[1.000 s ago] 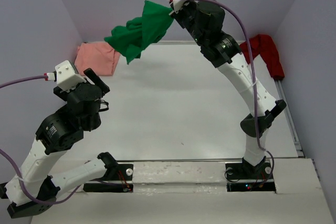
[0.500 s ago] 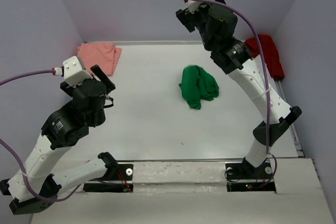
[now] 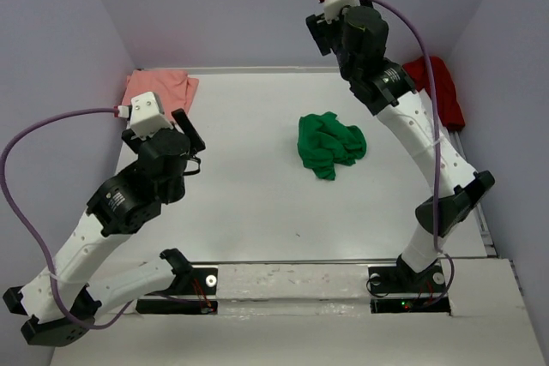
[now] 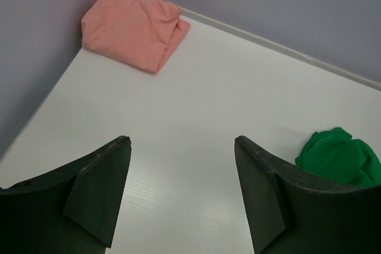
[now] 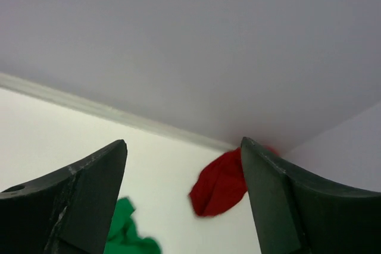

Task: Fold and stack the t-shirts
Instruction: Flatten the tshirt out

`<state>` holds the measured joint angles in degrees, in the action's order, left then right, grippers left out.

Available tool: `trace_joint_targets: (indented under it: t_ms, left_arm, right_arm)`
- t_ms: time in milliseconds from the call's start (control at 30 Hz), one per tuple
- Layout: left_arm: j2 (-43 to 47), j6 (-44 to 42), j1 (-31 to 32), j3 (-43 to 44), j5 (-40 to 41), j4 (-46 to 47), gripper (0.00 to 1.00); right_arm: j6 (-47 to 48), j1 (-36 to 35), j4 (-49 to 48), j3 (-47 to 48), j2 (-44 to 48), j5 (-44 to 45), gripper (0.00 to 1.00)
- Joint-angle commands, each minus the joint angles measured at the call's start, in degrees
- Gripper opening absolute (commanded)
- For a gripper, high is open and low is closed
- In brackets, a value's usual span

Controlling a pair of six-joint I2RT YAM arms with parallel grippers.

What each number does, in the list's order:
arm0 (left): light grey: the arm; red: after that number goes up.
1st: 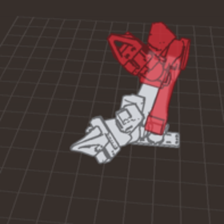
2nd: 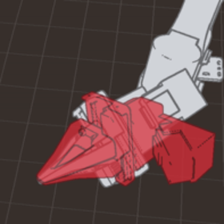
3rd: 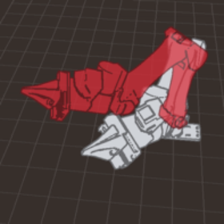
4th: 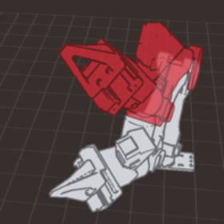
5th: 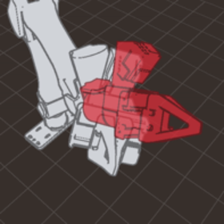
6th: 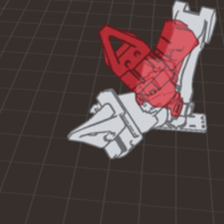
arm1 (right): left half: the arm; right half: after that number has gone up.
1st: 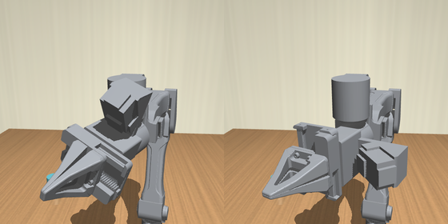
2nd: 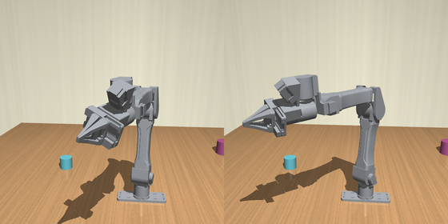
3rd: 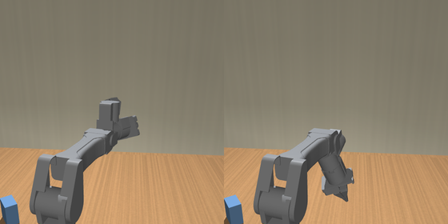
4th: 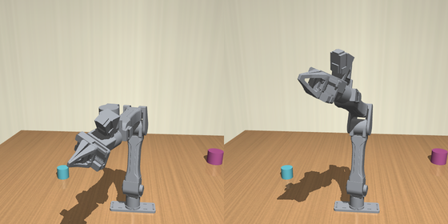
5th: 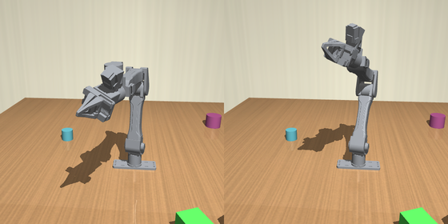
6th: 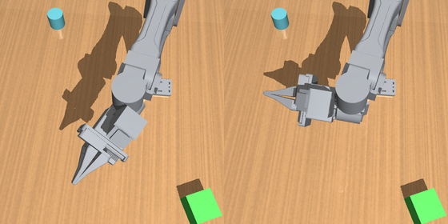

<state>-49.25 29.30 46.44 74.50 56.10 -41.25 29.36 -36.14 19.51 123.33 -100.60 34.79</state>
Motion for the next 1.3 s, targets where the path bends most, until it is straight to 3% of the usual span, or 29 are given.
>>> trace_joint_targets:
  t_ms: [0,67,200,333,433,533,733,1267]
  left_arm:
    - [-1.28,-1.88,-0.12,-3.66,-6.08,5.92,0.8]
    - [-1.63,-2.14,-0.12,-5.42,-8.02,8.12,0.8]
    - [-2.6,-2.75,-0.12,-5.33,-9.34,8.91,0.8]
    - [-2.86,-3.46,-0.12,-5.24,-9.25,10.31,0.8]
    - [-3.3,-3.81,-0.12,-4.98,-8.81,10.41,0.8]
    - [-3.57,-3.81,-0.12,-4.45,-8.37,9.97,0.8]
    - [-2.51,-3.81,-0.12,-4.19,-7.32,9.26,0.8]
    - [-1.81,-4.16,-0.12,-3.13,-6.17,7.68,0.8]
  right_arm:
    - [-19.05,6.96,5.72,-13.78,6.28,-7.87,0.8]
    - [-26.1,9.86,5.89,-24.16,8.92,-12.72,0.73]
    - [-28.48,10.48,5.37,-33.99,11.12,-18.07,0.77]
    - [-33.23,8.46,5.45,-36.49,11.21,-24.67,0.86]
    - [-32.88,2.59,6.06,-35.79,9.11,-22.14,0.88]
    - [-33.76,2.04,6.33,-35.7,8.22,-21.16,0.87]
    - [-35.78,1.51,5.45,-39.04,7.78,-22.74,0.59]
    - [-39.82,0.98,0.45,-50.29,8.31,-23.27,0.52]
